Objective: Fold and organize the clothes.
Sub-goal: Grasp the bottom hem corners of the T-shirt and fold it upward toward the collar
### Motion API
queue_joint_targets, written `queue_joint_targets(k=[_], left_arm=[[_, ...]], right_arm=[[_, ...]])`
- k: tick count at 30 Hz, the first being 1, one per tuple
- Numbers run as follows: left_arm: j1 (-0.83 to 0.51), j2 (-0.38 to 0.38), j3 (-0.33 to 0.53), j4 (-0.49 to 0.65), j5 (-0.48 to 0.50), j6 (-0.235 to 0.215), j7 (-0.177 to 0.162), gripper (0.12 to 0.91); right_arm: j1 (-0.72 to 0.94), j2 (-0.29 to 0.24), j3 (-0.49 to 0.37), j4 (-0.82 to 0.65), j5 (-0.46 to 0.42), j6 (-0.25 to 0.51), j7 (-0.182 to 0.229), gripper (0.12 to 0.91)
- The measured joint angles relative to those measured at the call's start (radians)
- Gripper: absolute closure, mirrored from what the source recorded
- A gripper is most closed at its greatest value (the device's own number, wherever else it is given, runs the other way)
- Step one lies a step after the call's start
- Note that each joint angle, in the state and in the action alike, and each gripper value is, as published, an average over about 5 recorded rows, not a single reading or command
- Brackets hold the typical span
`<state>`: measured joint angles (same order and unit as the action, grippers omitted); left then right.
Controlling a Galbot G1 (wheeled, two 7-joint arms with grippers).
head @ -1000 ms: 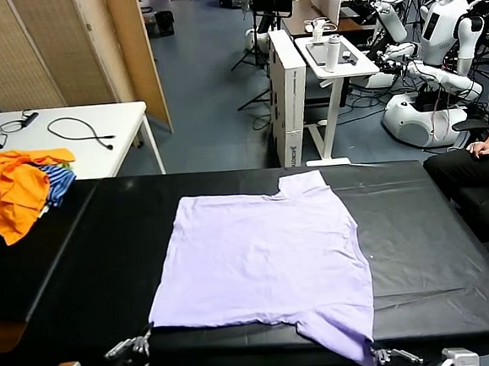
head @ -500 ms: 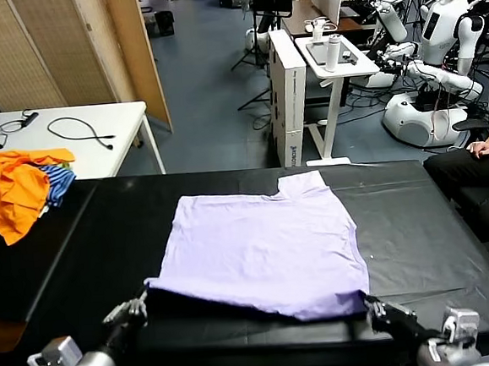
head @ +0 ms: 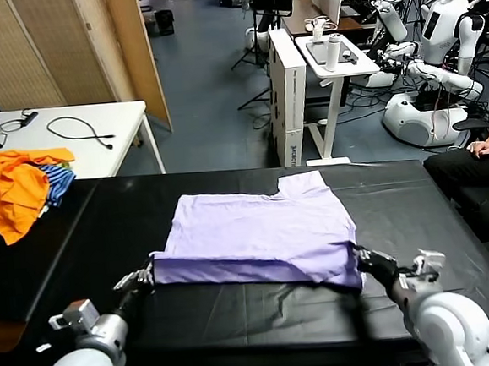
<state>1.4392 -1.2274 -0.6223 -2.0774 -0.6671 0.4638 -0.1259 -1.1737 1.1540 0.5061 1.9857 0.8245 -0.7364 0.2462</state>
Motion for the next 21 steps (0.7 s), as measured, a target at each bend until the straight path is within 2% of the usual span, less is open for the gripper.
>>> queue_joint_targets(k=[7, 10, 12, 14, 16, 21], left_arm=[[-0.069, 0.025, 0.039, 0.09, 0.014, -0.001, -0.001, 0.884], [-0.088, 0.031, 0.046, 0.119, 0.014, -0.001, -0.001, 0.884], [-0.094, 0.034, 0.049, 0.129, 0.015, 0.0, 0.0, 0.884], [-0.096, 0.034, 0.05, 0.133, 0.018, 0.001, 0.001, 0.875], [-0.094, 0.034, 0.051, 0.133, 0.02, 0.002, 0.0, 0.82], [-0.075, 0.033, 0.049, 0.117, 0.036, 0.007, -0.001, 0.52]], right_arm=[[0.07, 0.0, -0.038, -0.059, -0.002, 0.003, 0.0, 0.885], [0.08, -0.003, -0.038, -0.064, 0.003, 0.0, -0.006, 0.85], [0.078, -0.009, -0.033, -0.057, 0.005, 0.0, -0.008, 0.766], [0.069, -0.017, -0.027, -0.043, 0.007, 0.0, -0.009, 0.636], [0.053, -0.029, -0.018, -0.022, 0.009, 0.0, -0.013, 0.523], [-0.007, -0.063, 0.011, 0.043, 0.004, 0.0, -0.028, 0.218]])
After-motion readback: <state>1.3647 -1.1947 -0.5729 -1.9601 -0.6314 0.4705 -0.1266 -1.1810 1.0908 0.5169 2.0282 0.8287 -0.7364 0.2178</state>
